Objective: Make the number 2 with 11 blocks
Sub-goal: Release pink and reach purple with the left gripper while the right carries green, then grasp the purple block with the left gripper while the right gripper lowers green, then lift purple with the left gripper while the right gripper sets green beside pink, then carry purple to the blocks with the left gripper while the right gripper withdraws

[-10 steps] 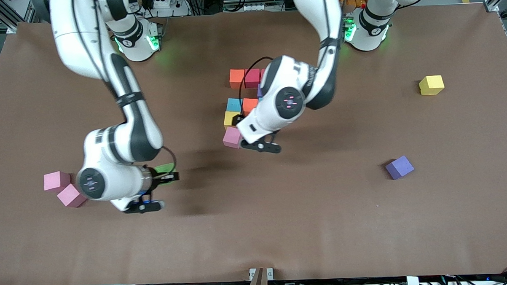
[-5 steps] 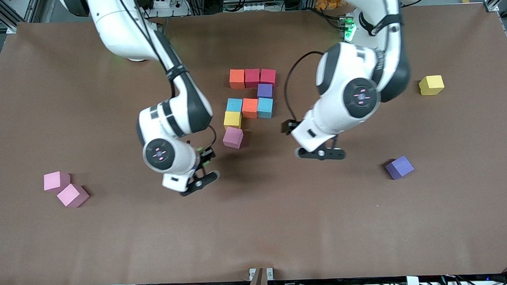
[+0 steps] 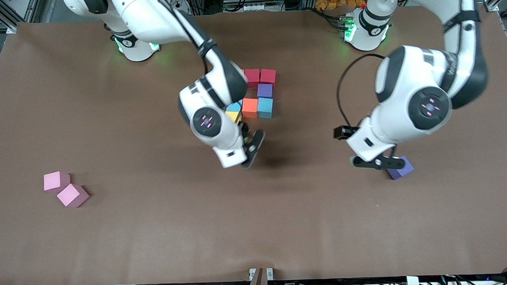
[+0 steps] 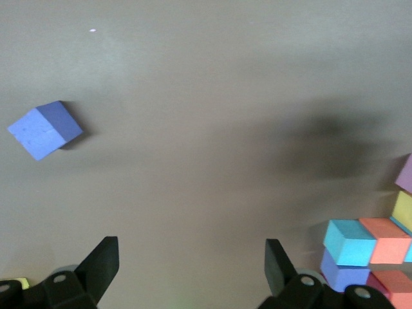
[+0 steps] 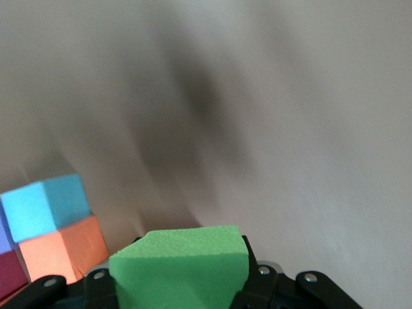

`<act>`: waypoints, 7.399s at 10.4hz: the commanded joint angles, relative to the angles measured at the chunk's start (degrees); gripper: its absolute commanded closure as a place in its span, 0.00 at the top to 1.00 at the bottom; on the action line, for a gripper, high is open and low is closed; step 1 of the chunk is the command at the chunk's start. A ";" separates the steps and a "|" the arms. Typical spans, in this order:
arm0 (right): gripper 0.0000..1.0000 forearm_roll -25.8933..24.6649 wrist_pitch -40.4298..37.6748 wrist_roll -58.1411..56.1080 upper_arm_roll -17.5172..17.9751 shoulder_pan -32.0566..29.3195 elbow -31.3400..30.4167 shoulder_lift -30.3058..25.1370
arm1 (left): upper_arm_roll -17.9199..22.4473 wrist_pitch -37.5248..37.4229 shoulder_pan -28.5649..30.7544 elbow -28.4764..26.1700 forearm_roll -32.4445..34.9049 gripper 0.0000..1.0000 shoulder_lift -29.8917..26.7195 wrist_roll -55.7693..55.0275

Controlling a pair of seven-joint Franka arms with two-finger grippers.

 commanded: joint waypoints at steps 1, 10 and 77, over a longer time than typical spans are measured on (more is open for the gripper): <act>0.22 0.23 5.93 -2.83 -0.11 5.09 -2.86 -0.64 | -6.95 1.18 8.27 -1.73 3.13 1.00 0.21 0.88; 0.21 1.37 28.80 -10.89 -2.84 13.37 -22.99 -2.84 | -5.56 16.83 12.67 -13.60 4.98 1.00 1.01 -10.89; 1.00 -4.11 -2.53 9.73 -23.46 -8.71 -28.19 -29.96 | -4.91 27.73 11.89 -13.80 -3.20 0.16 6.63 38.75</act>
